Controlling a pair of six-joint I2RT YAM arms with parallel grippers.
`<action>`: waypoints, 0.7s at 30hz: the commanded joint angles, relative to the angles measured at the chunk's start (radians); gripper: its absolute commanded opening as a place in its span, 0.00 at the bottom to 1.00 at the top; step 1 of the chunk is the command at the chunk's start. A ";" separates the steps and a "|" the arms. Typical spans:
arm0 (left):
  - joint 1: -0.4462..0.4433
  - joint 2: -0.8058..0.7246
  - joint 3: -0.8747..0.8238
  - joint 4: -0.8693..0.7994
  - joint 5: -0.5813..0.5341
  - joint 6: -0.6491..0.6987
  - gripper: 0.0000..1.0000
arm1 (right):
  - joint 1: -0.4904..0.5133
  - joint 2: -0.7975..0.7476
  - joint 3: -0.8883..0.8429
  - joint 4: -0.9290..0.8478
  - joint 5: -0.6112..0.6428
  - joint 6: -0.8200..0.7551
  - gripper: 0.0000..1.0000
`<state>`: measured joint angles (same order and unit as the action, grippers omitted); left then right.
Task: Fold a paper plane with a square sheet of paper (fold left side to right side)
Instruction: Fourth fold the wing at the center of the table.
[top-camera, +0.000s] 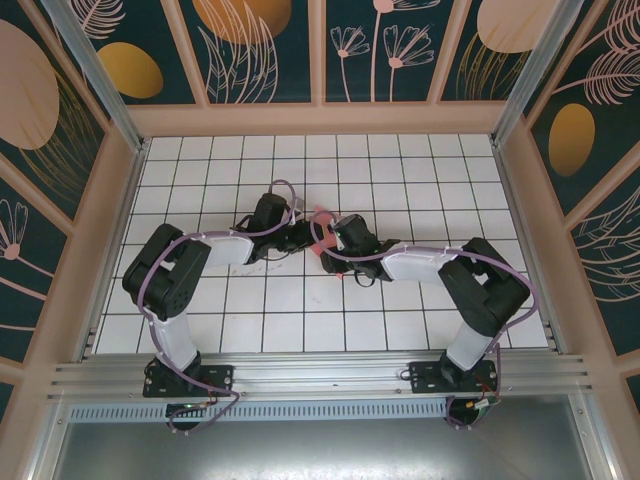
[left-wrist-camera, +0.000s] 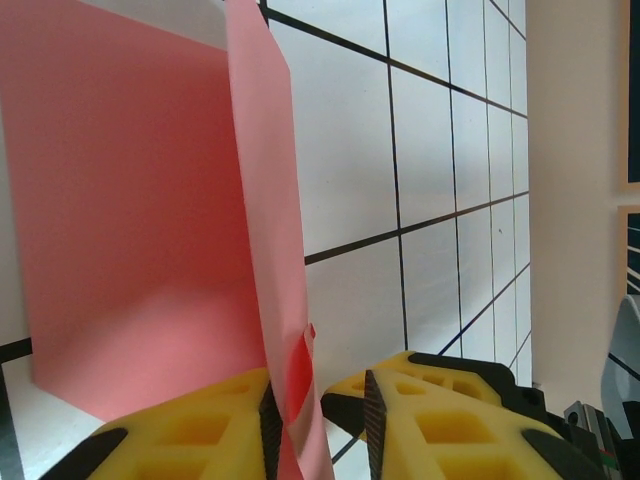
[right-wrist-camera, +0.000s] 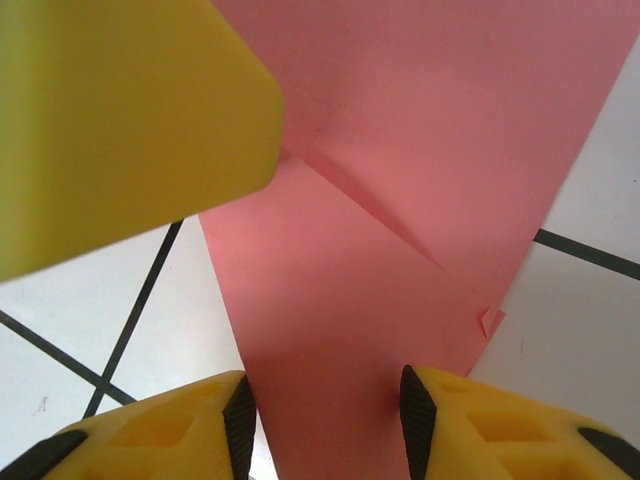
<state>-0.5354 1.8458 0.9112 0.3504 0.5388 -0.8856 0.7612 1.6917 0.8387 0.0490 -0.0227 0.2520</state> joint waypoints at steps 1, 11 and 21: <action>-0.005 -0.046 0.021 -0.023 -0.017 0.005 0.35 | 0.009 0.017 0.026 0.003 0.013 -0.017 0.42; 0.009 -0.104 0.003 -0.078 -0.068 0.031 0.43 | 0.010 0.020 -0.002 0.004 0.003 -0.007 0.23; 0.045 -0.210 -0.070 -0.121 -0.132 0.045 0.48 | 0.006 0.015 -0.011 0.040 -0.062 0.008 0.01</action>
<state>-0.5003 1.6756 0.8623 0.2600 0.4355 -0.8654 0.7612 1.6974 0.8387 0.0513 -0.0460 0.2489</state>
